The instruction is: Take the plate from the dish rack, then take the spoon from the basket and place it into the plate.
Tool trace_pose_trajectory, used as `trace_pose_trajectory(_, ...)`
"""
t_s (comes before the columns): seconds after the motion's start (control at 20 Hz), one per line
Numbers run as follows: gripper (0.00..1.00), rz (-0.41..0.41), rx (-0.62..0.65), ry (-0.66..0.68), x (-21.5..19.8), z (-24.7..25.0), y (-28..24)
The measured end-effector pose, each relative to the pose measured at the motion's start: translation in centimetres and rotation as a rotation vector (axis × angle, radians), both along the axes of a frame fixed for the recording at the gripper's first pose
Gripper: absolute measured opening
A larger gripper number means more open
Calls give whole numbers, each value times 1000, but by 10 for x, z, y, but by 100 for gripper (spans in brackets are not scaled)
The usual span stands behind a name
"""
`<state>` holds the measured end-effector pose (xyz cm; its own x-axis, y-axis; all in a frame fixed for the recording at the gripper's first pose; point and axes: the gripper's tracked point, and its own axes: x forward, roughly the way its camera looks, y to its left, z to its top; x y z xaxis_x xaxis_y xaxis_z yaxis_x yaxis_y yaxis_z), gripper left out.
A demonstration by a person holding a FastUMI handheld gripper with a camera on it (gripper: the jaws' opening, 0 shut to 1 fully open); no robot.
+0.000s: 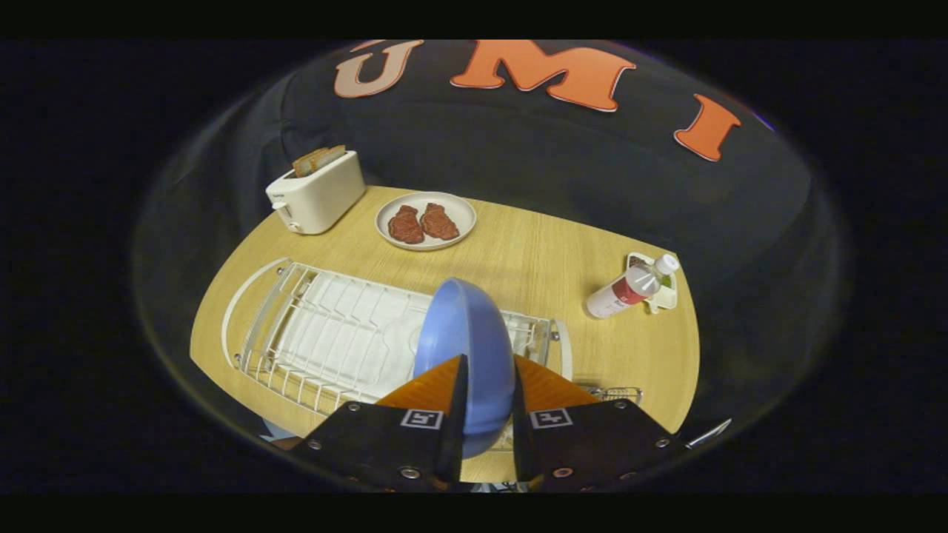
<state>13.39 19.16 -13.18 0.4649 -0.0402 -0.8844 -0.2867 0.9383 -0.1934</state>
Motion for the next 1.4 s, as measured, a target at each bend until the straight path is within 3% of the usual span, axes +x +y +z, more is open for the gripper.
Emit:
trace_pose_trajectory(0.25,23,25,15,-63,-6,30,-8)
trace_pose_trajectory(0.75,21,37,169,-111,-89,70,-32)
trace_pose_trajectory(1.15,21,44,270,-24,-159,28,-53)
trace_pose_trajectory(1.4,21,9,364,28,-189,-7,-56)
